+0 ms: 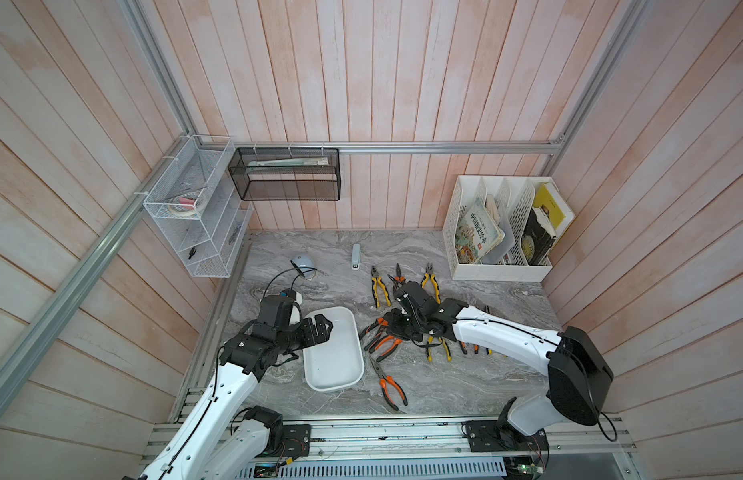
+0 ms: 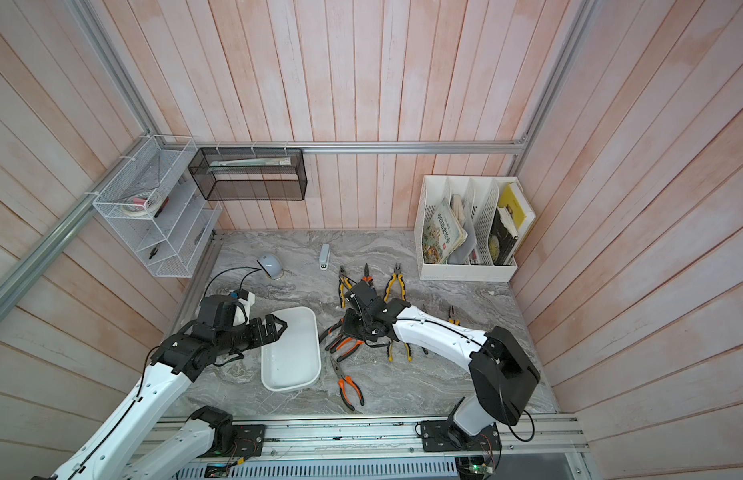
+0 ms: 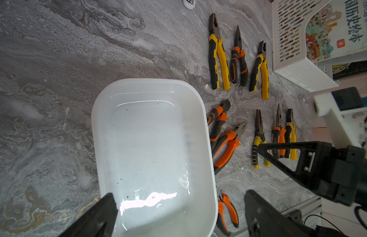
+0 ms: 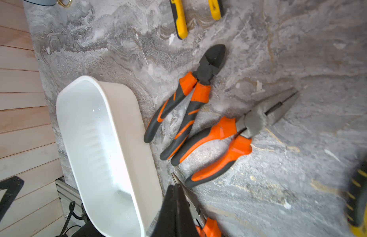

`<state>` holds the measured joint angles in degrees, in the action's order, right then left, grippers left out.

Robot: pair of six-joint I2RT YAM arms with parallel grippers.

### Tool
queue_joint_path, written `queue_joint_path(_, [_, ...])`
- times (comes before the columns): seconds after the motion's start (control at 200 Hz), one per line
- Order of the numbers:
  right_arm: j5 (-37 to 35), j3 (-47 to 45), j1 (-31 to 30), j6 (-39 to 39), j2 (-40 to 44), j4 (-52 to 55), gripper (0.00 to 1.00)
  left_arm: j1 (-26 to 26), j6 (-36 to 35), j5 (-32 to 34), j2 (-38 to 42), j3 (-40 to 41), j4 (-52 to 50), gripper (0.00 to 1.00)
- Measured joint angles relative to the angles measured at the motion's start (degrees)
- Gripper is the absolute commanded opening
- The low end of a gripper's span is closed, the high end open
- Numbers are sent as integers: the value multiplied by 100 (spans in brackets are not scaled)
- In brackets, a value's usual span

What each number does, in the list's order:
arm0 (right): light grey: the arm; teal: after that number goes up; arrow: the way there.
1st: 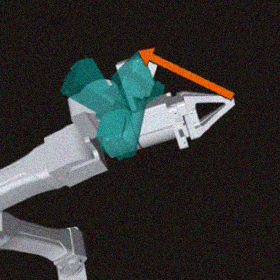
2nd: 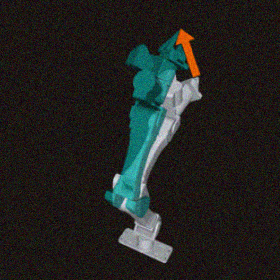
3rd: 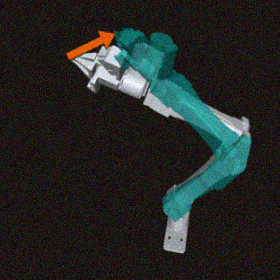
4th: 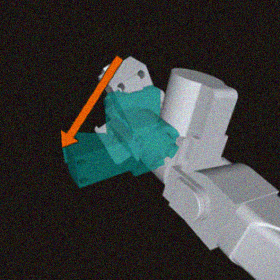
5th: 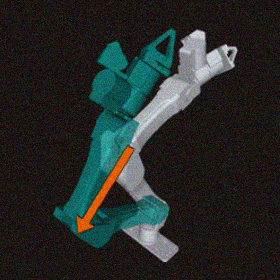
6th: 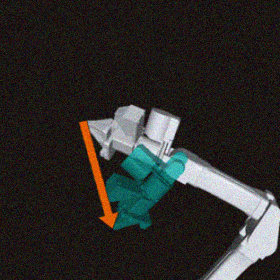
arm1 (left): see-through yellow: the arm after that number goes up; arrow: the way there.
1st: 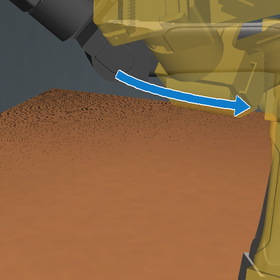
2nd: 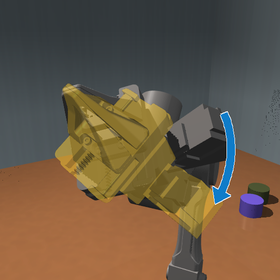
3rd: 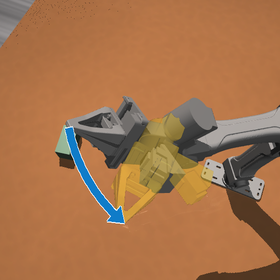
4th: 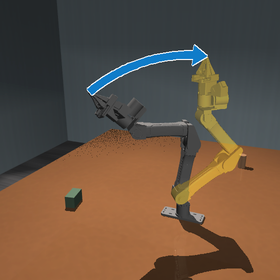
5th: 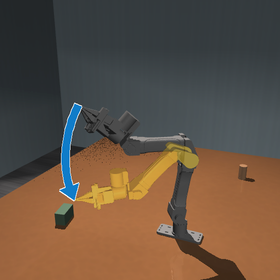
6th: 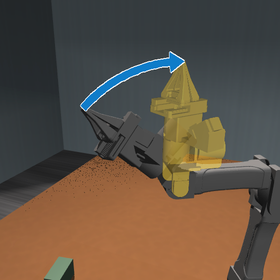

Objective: Take the pliers out of the storage box
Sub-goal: Adjust the pliers at the center of the board.

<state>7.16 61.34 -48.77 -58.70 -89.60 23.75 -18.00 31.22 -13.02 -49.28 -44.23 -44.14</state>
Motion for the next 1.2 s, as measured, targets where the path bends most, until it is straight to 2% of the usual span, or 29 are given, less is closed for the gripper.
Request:
queue_joint_path(0.285, [275,354,22,11,-776,-208,0,0,0,2,0,0,0,100])
queue_joint_path(0.55, [308,229,17,44,-831,-234,0,0,0,0,-4,0,2,100])
queue_joint_path(0.82, [348,87,17,153,-1255,-256,0,0,0,0,-11,0,0,100])
queue_joint_path(1.2, [304,-201,24,520,-1213,-94,0,0,0,0,-15,0,0,100])
